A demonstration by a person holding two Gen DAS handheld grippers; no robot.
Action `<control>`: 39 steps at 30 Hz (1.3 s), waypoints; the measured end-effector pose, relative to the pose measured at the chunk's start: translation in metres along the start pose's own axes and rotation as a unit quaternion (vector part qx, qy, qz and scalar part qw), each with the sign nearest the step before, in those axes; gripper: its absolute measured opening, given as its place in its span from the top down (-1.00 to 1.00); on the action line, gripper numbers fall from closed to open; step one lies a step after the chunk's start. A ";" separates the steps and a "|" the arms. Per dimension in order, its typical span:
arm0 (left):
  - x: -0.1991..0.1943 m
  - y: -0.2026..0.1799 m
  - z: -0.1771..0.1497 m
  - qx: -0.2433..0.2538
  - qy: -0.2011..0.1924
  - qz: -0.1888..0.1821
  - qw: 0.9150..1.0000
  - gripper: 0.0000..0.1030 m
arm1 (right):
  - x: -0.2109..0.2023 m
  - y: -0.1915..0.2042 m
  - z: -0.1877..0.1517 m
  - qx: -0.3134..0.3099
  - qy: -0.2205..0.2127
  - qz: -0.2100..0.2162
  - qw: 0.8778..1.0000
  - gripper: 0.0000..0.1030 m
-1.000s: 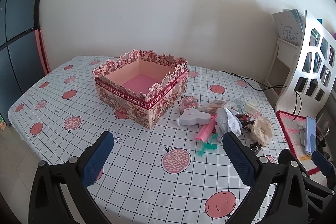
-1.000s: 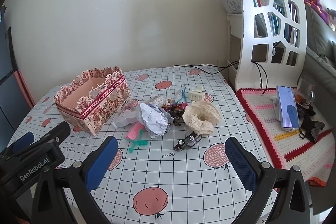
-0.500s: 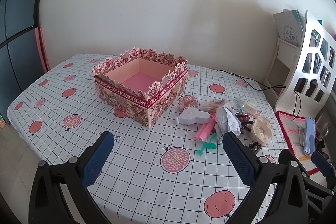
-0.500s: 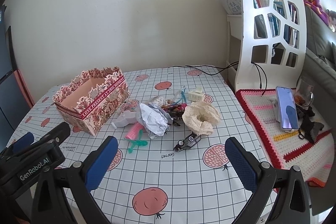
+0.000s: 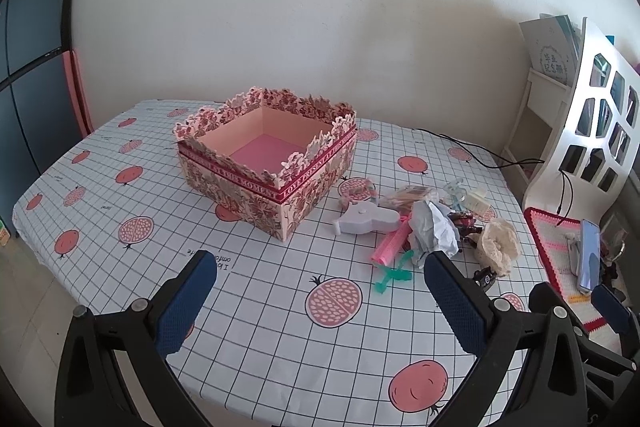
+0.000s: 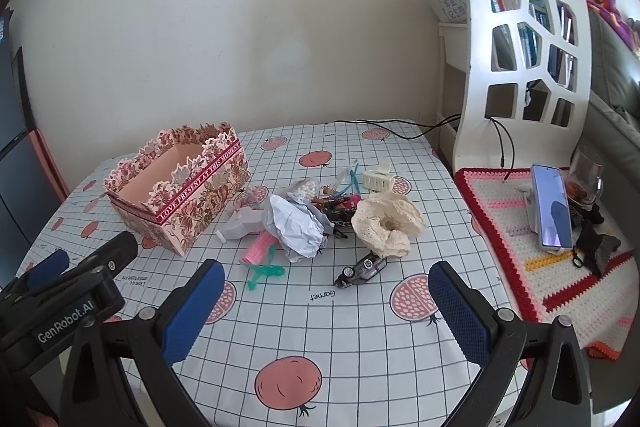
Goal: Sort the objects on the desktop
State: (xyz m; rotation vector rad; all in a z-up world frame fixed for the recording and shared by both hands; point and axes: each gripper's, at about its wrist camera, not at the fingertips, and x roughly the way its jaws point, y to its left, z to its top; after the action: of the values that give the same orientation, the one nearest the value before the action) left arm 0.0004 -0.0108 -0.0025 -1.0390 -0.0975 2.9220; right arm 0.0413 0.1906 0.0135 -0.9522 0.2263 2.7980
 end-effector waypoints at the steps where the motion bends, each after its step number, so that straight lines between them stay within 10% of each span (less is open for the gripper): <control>1: 0.001 -0.001 0.004 -0.002 0.002 -0.005 1.000 -1.00 | -0.001 -0.001 0.006 0.001 -0.001 0.004 1.000 -1.00; 17: 0.024 -0.035 0.090 -0.012 0.016 -0.051 0.998 -1.00 | 0.026 -0.019 0.085 0.047 0.017 0.009 0.999 -1.00; 39: 0.170 -0.057 0.023 -0.006 0.180 0.000 0.984 -1.00 | 0.168 -0.054 0.023 0.084 0.196 -0.010 0.977 -0.94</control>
State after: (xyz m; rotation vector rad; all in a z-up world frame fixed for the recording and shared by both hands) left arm -0.1449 0.0549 -0.0870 -1.5458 -0.1023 2.6803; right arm -0.0918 0.2676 -0.0763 -1.4421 0.4942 2.4971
